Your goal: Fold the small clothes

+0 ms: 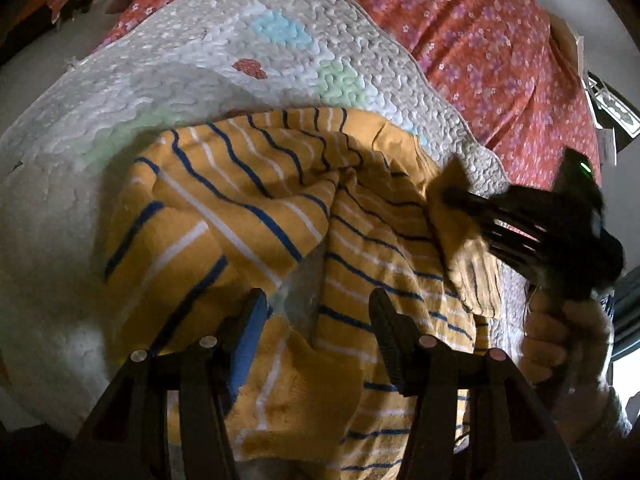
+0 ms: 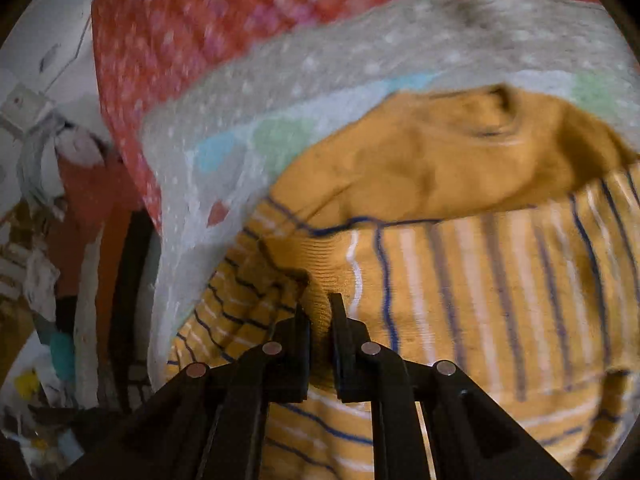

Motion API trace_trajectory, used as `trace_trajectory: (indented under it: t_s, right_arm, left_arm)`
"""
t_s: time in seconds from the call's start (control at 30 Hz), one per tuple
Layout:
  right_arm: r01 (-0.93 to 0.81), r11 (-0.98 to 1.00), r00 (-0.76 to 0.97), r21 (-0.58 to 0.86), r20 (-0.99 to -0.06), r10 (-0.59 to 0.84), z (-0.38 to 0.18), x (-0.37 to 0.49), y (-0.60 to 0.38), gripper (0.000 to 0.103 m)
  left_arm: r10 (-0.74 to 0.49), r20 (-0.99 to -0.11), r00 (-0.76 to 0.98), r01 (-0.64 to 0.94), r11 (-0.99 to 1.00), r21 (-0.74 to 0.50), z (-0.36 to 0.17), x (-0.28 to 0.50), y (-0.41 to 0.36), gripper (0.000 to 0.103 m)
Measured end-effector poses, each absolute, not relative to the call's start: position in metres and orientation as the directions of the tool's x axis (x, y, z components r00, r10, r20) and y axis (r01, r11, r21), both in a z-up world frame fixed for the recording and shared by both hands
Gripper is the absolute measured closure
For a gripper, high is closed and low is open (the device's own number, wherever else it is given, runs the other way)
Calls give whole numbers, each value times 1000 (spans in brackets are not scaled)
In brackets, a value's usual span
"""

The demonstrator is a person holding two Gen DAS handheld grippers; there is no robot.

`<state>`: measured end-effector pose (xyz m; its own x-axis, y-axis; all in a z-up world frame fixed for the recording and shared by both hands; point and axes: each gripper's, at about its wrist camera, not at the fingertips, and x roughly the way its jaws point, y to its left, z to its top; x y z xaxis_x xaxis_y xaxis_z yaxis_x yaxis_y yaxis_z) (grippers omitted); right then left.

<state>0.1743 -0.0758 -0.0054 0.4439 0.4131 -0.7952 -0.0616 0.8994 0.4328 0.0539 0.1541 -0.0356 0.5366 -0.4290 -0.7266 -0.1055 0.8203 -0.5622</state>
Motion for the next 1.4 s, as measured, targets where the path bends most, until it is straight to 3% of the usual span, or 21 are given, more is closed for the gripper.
trace_trajectory:
  t_s: [0.07,0.17,0.33,0.47,0.6,0.8,0.93,1.03,1.07,1.1,1.13,1.17,1.33,1.4]
  right_arm:
    - [-66,902,403,426,-816,415,-22,185,-56,88]
    - [-62,877,333,476,-819,467,-42,192,-47,61]
    - [-63,774,368,630,-707,604,-20,178,-79,57]
    - [-34,794,486,607,-684,544,14,156,-154,52]
    - [152,843,588,515,-733,342,20,125,-259,51]
    - [345,776,623,529,-747,232,2,88,-361,51]
    - [402,748,619,528,-759,203,-15,89,-376,50]
    - [378,762,599,525,-767,231,-27,101,-370,51]
    - [351,779,586,520,-771,250,-30,109,-364,57]
    - [336,791,576,511,-776,256,-33,114,-361,75]
    - [327,809,559,489,-790,251,-37,122,-358,82]
    - [326,824,547,464,-803,236,-42,128,-356,83]
    - [285,888,526,362,-833,171,-39,139,-352,82]
    - [253,910,550,330,-823,146,-26,119,-352,63]
  left_arm:
    - [-434,-726,533,-104,818,-566,-36,56,155,51]
    - [-442,-723,531,-94,817,-569,-36,59,154,51]
    - [-453,-720,526,-101,807,-581,-38,60,154,50]
    - [-455,-721,523,-97,808,-581,-40,60,153,50]
    - [-459,-723,516,-85,812,-577,-41,59,149,50]
    - [-484,-687,541,16,823,-567,-6,68,117,50]
    - [-473,-740,478,49,855,-516,-2,112,80,49]
    - [-376,-813,444,29,913,-407,-20,148,60,49]
    - [-367,-826,429,21,918,-397,-27,157,58,49]
    - [-349,-848,399,-3,924,-382,-39,169,55,49]
    - [-327,-866,379,-29,931,-364,-49,177,54,49]
    - [-317,-876,364,-42,934,-355,-56,182,55,49]
    - [-230,-901,367,-33,965,-260,-63,196,43,49]
    - [-216,-905,367,-25,970,-242,-61,195,41,49]
